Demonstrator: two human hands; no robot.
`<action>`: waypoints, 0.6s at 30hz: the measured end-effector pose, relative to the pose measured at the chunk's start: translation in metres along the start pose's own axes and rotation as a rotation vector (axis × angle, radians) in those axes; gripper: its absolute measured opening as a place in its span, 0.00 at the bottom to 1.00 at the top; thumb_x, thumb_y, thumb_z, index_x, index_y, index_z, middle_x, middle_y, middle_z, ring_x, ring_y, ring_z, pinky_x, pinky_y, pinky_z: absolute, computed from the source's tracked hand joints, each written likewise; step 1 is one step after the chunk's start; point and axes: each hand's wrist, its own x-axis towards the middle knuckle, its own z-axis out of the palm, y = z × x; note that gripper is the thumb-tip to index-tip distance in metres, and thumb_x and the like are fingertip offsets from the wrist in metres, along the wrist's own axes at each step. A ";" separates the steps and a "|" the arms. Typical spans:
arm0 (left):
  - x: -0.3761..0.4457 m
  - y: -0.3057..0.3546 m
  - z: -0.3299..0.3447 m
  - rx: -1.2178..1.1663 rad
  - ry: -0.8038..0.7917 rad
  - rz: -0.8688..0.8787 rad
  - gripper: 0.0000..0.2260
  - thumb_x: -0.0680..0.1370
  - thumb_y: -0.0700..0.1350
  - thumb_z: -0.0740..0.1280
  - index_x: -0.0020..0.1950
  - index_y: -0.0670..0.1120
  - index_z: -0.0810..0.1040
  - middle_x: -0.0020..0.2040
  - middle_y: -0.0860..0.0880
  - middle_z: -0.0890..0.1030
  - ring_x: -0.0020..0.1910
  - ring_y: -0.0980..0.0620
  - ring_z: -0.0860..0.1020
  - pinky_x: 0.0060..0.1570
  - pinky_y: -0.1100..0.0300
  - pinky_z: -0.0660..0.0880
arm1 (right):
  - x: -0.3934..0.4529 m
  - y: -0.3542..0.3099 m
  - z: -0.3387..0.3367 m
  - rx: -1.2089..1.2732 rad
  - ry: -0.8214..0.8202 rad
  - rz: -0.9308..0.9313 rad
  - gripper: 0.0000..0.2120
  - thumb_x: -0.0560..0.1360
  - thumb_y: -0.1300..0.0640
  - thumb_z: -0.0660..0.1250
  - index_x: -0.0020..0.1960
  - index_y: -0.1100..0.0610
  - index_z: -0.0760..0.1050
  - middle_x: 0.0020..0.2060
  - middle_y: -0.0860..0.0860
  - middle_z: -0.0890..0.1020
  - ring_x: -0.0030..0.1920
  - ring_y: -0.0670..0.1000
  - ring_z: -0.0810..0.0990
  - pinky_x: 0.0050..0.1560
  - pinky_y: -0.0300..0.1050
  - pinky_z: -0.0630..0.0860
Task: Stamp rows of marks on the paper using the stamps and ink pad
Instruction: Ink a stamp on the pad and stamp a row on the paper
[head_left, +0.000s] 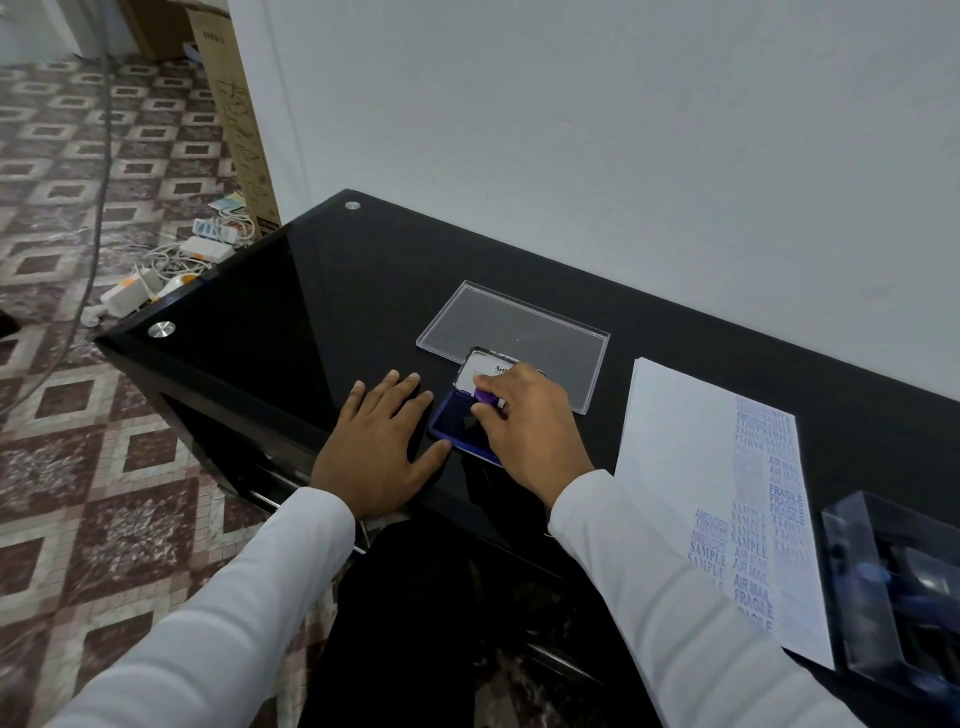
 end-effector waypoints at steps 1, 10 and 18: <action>0.000 -0.001 0.000 0.001 0.000 0.001 0.36 0.77 0.72 0.48 0.79 0.54 0.63 0.81 0.51 0.58 0.81 0.50 0.51 0.79 0.45 0.43 | 0.001 0.000 0.000 -0.005 -0.004 0.000 0.14 0.80 0.53 0.66 0.64 0.55 0.79 0.59 0.53 0.78 0.58 0.51 0.77 0.56 0.38 0.69; 0.000 0.000 0.000 -0.005 -0.009 -0.005 0.35 0.77 0.72 0.48 0.79 0.54 0.62 0.81 0.51 0.58 0.81 0.50 0.50 0.78 0.46 0.42 | 0.000 0.002 0.001 0.015 -0.011 0.007 0.15 0.80 0.54 0.66 0.66 0.54 0.78 0.60 0.53 0.78 0.58 0.50 0.77 0.55 0.36 0.66; 0.004 0.003 -0.008 -0.060 -0.045 -0.019 0.37 0.75 0.71 0.52 0.79 0.53 0.62 0.81 0.50 0.58 0.81 0.49 0.51 0.79 0.42 0.45 | 0.000 0.003 0.003 0.031 -0.023 0.022 0.16 0.81 0.55 0.65 0.68 0.54 0.75 0.63 0.52 0.76 0.60 0.51 0.76 0.58 0.36 0.67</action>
